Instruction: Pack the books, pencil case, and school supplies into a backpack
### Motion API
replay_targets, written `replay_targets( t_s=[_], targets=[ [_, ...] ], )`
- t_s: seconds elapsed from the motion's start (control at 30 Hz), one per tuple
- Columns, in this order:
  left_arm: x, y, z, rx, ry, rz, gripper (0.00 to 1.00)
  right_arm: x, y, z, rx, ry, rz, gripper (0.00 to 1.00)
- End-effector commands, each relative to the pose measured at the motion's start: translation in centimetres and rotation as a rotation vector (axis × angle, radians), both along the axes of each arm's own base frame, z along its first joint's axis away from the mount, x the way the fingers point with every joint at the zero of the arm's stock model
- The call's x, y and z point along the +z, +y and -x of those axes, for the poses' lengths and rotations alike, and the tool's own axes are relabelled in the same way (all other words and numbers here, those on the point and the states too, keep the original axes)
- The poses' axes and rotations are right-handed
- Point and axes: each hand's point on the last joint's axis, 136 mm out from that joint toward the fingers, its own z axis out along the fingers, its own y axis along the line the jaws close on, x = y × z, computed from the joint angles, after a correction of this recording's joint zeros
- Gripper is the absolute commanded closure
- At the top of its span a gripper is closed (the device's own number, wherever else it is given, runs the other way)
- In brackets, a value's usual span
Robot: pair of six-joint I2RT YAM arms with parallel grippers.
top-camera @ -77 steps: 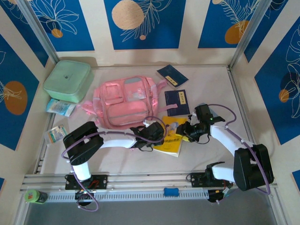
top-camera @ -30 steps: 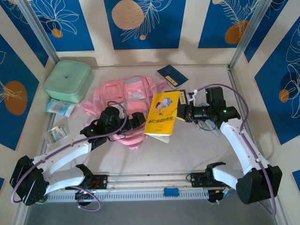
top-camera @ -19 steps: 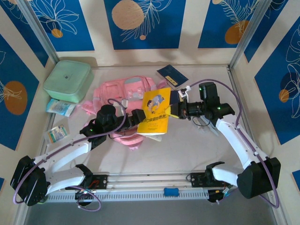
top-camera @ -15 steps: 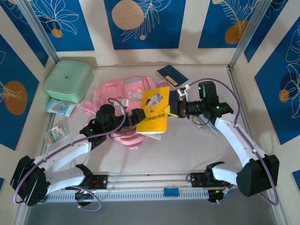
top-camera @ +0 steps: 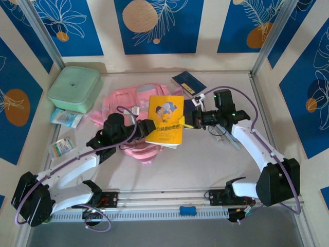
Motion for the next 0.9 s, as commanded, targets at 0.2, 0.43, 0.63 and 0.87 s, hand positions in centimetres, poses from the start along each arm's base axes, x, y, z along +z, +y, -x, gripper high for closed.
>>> replay_targets(
  t_s=[0.2, 0.43, 0.63, 0.87],
  targets=[
    [5.4, 0.0, -0.2, 0.004, -0.123, 0.063, 1.0, -1.0, -0.4, 0.2, 0.002, 0.009, 0.014, 0.47],
    [8.3, -0.8, -0.6, 0.005, -0.143, 0.198, 1.0, -2.1, 0.7, 1.0, 0.028, 0.088, -0.043, 0.01],
    [8.0, -0.7, -0.8, 0.033, -0.14, 0.185, 1.0, -0.4, 3.6, 1.9, 0.128, 0.088, -0.137, 0.01],
    [4.7, 1.1, -1.3, 0.114, -0.106, 0.026, 1.0, 2.4, 3.5, 2.7, 0.099, -0.014, -0.159, 0.14]
  ],
)
